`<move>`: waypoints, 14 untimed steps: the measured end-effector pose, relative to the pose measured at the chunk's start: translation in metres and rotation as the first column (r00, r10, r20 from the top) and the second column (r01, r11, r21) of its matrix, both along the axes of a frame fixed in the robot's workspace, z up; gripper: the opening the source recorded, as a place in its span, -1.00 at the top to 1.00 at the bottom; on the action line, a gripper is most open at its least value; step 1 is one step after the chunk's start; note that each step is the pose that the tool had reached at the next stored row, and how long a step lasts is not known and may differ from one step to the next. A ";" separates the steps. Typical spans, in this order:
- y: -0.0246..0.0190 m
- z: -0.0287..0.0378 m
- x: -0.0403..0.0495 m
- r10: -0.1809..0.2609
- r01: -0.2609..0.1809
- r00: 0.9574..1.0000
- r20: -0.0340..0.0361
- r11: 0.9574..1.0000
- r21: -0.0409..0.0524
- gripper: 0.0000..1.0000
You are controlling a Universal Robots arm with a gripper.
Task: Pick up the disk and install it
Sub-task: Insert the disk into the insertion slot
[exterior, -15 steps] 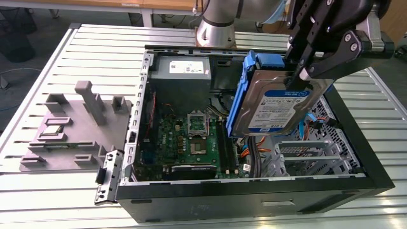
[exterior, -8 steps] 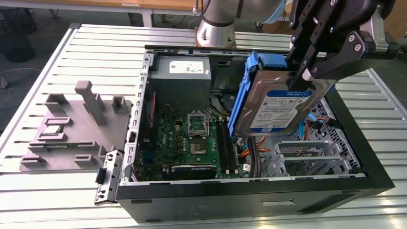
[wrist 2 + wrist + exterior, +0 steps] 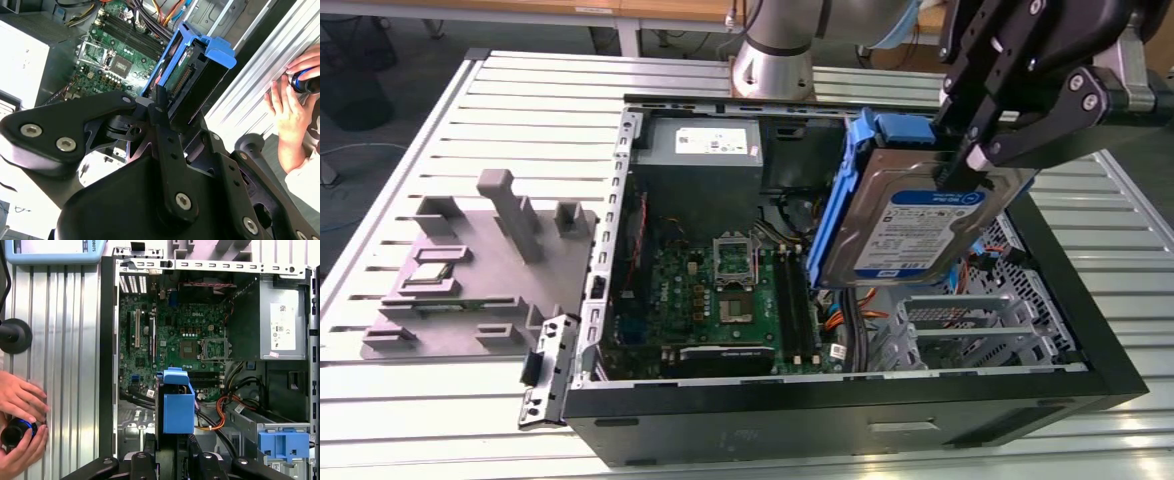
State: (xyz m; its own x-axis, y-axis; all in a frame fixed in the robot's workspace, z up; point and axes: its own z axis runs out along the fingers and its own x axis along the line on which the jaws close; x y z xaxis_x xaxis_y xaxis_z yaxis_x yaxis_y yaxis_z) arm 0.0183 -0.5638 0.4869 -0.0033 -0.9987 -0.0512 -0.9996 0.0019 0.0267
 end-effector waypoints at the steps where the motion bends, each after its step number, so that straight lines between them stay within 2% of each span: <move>1: 0.0000 0.0000 0.0007 0.000 0.000 1.000 0.000 1.000 0.000 0.30; 14: -0.0003 -0.0002 0.0078 0.000 0.000 1.000 0.000 1.000 0.000 0.30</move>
State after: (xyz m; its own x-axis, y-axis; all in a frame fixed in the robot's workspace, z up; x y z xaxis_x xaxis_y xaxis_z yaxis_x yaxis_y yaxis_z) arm 0.0261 -0.5641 0.4867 -0.0033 -0.9987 -0.0511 -0.9996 0.0019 0.0266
